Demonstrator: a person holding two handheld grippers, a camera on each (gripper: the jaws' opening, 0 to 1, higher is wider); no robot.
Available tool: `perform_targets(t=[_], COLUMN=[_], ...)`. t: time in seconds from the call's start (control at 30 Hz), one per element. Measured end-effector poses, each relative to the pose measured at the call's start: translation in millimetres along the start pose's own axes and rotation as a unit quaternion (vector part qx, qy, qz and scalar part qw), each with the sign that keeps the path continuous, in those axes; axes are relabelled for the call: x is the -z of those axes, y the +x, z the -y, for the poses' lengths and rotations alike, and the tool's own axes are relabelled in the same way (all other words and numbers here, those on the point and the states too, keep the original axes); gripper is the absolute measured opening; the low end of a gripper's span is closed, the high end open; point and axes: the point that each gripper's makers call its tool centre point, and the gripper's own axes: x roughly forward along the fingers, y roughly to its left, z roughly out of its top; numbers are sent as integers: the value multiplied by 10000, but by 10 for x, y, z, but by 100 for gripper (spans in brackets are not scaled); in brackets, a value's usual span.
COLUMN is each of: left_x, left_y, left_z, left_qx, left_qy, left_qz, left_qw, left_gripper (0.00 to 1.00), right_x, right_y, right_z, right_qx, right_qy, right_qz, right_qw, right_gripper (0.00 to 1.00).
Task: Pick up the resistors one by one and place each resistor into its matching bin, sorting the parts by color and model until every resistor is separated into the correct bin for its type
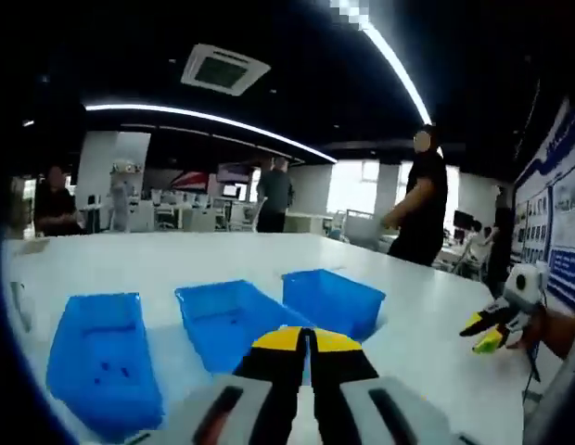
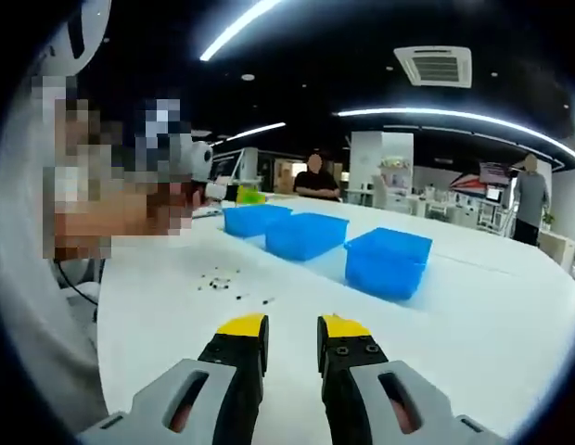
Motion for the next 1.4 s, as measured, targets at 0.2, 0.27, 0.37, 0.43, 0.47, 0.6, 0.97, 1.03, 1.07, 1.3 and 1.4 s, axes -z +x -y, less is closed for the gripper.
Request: perform_targets(t=[0.2, 0.27, 0.37, 0.43, 0.47, 0.6, 0.97, 1.03, 1.07, 1.3, 1.4], left_x=[-253, -254, -241, -231, -229, -115, -112, -128, -143, -185, -130], left_y=[254, 290, 315, 315, 312, 307, -21, -139, -223, -599, -751], left_z=[-253, -313, -405, -405, -397, -314, 3, 62, 82, 279, 322], left_qx=[-513, -648, -832, -823, -822, -665, -309, -324, -326, -511, -582], left_qy=[-295, -375, -491, -551, -575, -476, -13, 121, 175, 585, 587], left_qz=[534, 517, 538, 558, 561, 335, 246, 241, 278, 522, 518], left_qw=[9968, 9959, 9939, 9935, 9934, 9961, 9992, 9991, 9989, 9956, 9952], left_gripper=[6, 6, 6, 8, 11, 16, 16, 16, 16, 13, 12], right_x=[-48, -79, -76, -60, -60, -95, -115, -105, -93, -150, -168], right_y=[142, 178, 241, 278, 293, 320, 296, 281, 282, 292, 313], right_z=[-83, -116, -146, -157, -162, -182, -85, -30, -7, 85, 83], right_qx=[-132, -163, -198, -207, -209, -227, -30, 43, 72, 241, 264], right_qy=[-57, -56, -63, -41, -39, -84, -45, 1, 12, 41, 84], right_qz=[-73, -59, -88, -144, -161, -178, -150, -114, -128, -73, -73], right_qw=[9999, 9998, 9997, 9997, 9996, 9995, 9999, 9999, 9999, 9997, 9996], right_gripper=[23, 23, 23, 23, 23, 23, 23, 23, 23, 23, 23])
